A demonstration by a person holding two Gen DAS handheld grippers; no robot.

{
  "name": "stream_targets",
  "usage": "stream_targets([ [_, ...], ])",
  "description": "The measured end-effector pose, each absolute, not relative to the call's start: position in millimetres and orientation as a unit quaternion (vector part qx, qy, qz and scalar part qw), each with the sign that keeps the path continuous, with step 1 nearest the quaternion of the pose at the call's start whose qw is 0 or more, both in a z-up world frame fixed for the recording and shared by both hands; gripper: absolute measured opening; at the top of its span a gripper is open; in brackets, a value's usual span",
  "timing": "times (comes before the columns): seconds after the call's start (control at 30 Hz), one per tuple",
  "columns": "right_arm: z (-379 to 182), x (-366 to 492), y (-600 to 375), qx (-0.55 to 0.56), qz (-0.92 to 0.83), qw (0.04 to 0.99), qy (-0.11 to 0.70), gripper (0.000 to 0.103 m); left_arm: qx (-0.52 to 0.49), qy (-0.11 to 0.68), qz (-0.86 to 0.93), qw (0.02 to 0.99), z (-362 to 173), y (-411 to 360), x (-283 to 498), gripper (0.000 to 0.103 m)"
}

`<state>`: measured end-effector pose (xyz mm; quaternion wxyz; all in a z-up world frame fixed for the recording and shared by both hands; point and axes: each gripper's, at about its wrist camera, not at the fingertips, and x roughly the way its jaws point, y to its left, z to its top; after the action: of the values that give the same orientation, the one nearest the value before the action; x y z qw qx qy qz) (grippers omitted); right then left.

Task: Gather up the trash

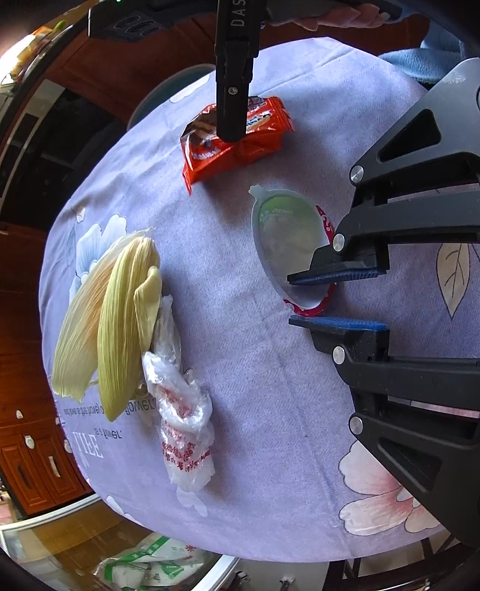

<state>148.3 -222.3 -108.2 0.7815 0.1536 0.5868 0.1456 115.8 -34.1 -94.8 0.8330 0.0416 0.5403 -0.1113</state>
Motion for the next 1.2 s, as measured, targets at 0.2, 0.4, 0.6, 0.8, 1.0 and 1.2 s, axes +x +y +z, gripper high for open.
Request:
stream_targets([
  [0.2, -106.4, 145.4, -222.7, 0.14, 0.139, 0.786, 0.586, 0.075, 0.051, 0.545, -0.11, 0.829, -97.2, -35.8, 108.7, 0.024],
  [0.4, -107.9, 140.1, -210.6, 0.11, 0.148, 0.793, 0.581, 0.064, 0.057, 0.546, -0.109, 0.829, -98.0, -38.8, 106.1, 0.031],
  [0.6, -103.7, 135.8, -208.4, 0.1, 0.144, 0.802, 0.571, 0.016, 0.064, 0.543, -0.111, 0.83, -98.5, -44.1, 103.6, 0.041],
  [0.8, -102.3, 135.5, -230.8, 0.13, 0.14, 0.797, 0.573, 0.012, 0.057, 0.54, -0.111, 0.832, -94.5, -45.2, 101.5, 0.011],
  [1.0, -105.0, 134.5, -227.0, 0.137, 0.152, 0.79, 0.578, 0.038, 0.063, 0.534, -0.114, 0.835, -90.0, -49.5, 94.9, 0.007],
  [1.2, -99.1, 140.7, -206.2, 0.114, 0.165, 0.795, 0.572, 0.054, 0.019, 0.542, -0.102, 0.834, -92.0, -24.8, 95.1, 0.007],
])
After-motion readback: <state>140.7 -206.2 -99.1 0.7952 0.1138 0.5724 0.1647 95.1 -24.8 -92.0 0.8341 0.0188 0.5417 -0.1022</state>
